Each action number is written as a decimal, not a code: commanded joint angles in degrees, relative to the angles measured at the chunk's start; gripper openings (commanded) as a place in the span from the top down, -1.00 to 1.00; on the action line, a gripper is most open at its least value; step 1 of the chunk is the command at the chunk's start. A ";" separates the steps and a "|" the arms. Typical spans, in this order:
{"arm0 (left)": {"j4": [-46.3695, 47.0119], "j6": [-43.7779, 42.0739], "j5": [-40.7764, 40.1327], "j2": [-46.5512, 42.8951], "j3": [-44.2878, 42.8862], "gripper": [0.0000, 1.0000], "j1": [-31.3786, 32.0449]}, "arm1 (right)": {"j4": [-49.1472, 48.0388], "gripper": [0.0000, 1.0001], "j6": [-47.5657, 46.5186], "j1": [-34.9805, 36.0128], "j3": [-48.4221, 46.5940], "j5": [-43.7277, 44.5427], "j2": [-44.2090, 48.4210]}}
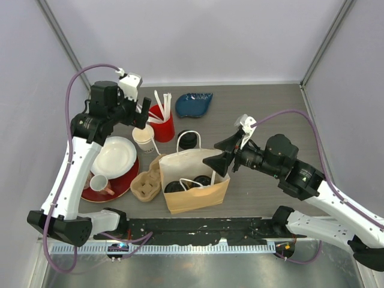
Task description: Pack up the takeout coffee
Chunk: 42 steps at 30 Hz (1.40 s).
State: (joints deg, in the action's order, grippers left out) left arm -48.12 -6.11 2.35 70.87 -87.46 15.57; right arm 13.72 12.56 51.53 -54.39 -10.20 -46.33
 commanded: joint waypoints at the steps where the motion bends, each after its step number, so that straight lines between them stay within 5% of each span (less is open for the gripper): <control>1: 4.52 1.88 -1.12 1.02 1.50 -0.93 -2.03 | 1.04 -0.56 -2.53 -0.02 -5.46 4.74 1.85; 13: 13.66 13.57 10.92 10.16 7.65 -0.15 -8.37 | 4.30 -0.58 -4.38 -0.02 -8.19 9.50 3.79; 38: 17.88 14.46 12.95 14.12 10.38 0.78 -8.37 | 5.71 -0.58 -5.88 -0.02 -9.50 6.86 1.94; 42: 17.27 14.02 13.29 12.72 10.64 0.81 -8.37 | 5.88 -0.58 -6.23 -0.02 -9.51 6.68 1.85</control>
State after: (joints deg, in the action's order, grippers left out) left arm -32.80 8.58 14.61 85.01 -76.66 7.27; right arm 21.10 7.40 51.53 -61.47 -2.87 -44.29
